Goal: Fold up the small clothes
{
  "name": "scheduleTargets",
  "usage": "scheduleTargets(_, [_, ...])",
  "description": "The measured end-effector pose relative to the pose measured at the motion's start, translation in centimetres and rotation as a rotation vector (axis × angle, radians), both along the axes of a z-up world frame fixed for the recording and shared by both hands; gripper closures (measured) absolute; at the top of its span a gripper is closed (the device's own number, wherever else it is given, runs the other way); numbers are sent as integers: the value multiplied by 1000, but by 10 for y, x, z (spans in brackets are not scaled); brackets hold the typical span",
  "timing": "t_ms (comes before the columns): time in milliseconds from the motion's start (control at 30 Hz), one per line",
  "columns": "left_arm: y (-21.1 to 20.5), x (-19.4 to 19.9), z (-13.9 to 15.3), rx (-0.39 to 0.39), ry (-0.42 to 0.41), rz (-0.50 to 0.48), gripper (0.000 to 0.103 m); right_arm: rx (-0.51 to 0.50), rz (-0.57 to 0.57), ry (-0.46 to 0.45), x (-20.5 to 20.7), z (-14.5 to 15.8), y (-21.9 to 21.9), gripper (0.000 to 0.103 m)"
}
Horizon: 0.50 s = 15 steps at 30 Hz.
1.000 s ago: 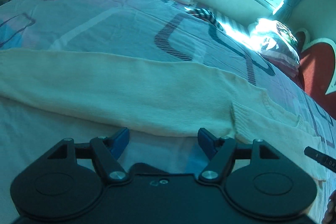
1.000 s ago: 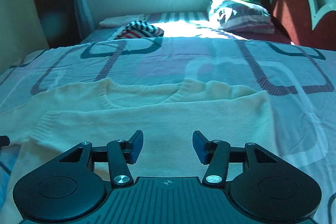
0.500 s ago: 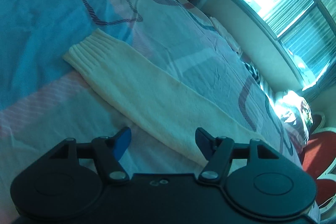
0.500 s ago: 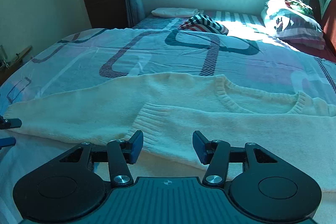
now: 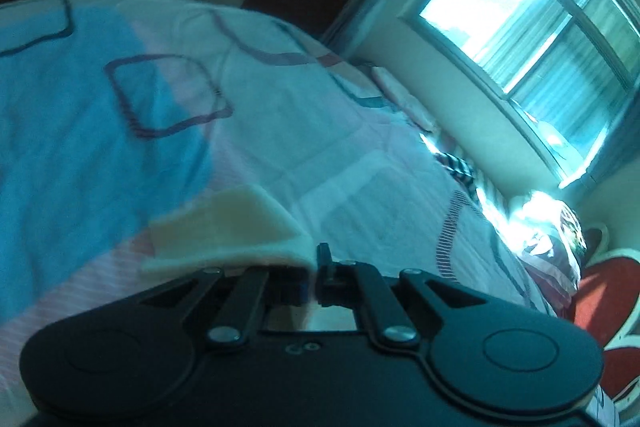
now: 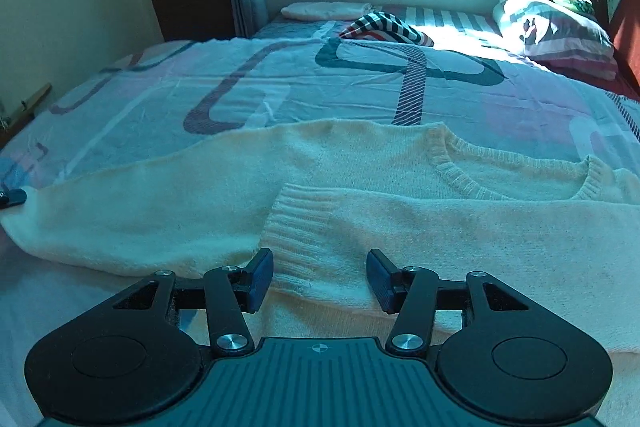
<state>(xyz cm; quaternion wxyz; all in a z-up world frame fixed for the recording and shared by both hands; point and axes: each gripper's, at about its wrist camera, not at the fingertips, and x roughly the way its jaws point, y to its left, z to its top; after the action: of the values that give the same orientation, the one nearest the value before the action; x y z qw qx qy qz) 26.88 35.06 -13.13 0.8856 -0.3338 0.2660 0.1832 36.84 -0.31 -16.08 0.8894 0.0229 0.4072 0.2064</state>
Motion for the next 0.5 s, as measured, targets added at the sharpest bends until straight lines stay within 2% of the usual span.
scheduleTargets(100, [-40, 23, 26, 46, -53, -137, 100, 3, -6, 15, 0, 3, -10, 51])
scheduleTargets(167, [-74, 39, 40, 58, -84, -238, 100, 45, -44, -7, -4, 15, -27, 51])
scheduleTargets(267, [-138, 64, 52, 70, -117, -416, 100, 56, -78, -45, -11, 30, -54, 50])
scheduleTargets(433, [-253, 100, 41, 50, -121, -676, 100, 42, -161, -65, -22, 40, -109, 50])
scheduleTargets(500, [-297, 111, 22, 31, -86, -767, 100, 36, -197, -58, -28, 39, -132, 50])
